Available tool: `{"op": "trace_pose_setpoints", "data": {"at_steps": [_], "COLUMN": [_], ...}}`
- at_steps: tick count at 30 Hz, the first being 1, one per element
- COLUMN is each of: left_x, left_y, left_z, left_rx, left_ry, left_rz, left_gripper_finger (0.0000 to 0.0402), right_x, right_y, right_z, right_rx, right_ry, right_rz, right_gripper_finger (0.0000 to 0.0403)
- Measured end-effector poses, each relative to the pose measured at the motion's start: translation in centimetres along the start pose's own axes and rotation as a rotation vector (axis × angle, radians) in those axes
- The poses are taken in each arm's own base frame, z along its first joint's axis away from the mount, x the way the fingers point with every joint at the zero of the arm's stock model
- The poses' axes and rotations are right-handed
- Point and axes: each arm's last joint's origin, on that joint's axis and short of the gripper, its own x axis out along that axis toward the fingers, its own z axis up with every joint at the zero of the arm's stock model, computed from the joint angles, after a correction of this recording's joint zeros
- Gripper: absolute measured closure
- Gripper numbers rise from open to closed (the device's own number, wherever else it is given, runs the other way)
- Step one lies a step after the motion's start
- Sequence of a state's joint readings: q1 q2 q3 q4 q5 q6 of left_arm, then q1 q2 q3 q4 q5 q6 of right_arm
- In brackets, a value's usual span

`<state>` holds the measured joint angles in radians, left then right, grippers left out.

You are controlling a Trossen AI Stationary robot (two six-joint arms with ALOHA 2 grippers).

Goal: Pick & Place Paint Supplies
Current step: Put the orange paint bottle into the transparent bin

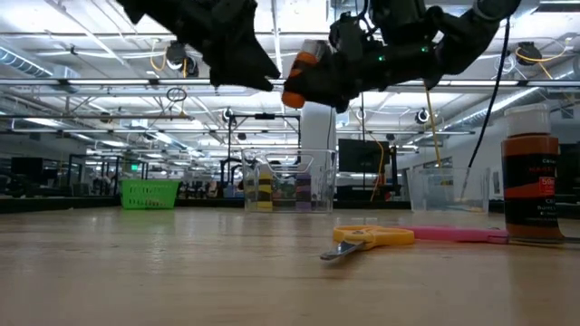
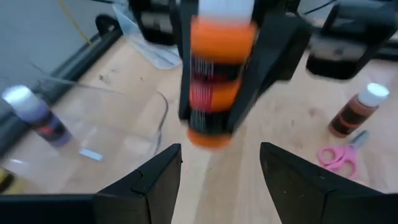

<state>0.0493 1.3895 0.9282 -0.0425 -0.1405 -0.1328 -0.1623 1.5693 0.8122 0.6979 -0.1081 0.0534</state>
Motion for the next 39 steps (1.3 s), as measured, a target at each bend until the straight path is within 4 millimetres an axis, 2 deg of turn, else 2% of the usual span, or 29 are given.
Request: {"op": "trace_pose_setpoints", "data": {"at_steps": [3,6,11,15,23,30,39], "left_x": [-0.6,-1.2,-1.7,-1.7,-1.8,-1.8,0.2], "left_y": [-0.6,-0.8,-0.5,-0.4,-0.9,-1.5,-1.6], "left_z": [1.6,3.1,4.0,4.1,3.5,2.3,1.0], "left_rx": [0.05,0.05,0.037,0.022,0.039,0.051,0.066], "left_ry": [0.011,-0.008,0.021,0.034,0.095,0.168,0.243], "left_rz": [0.011,-0.002,0.009,-0.047,-0.091,-0.101,-0.066], "left_gripper_finger": [0.0163,0.0133,0.0073,0.0047,0.0059,0.0073,0.0075], "right_x": [0.6,1.0,2.0,3.7,7.1,7.5,7.5], "right_y": [-0.1,-0.2,0.2,1.0,2.6,2.9,2.9], "right_z": [-0.5,-1.3,-3.1,-3.7,-4.0,-3.8,-4.0], "right_rx": [-0.03,-0.024,-0.03,-0.028,-0.081,-0.094,-0.097], "right_ry": [0.012,0.039,0.091,0.114,0.22,0.253,0.267], "right_rz": [0.0,-0.002,0.013,0.036,0.085,0.092,0.093], "right_gripper_finger": [0.0298,0.0297,0.0297,0.0299,0.0296,0.0294,0.0296]}}
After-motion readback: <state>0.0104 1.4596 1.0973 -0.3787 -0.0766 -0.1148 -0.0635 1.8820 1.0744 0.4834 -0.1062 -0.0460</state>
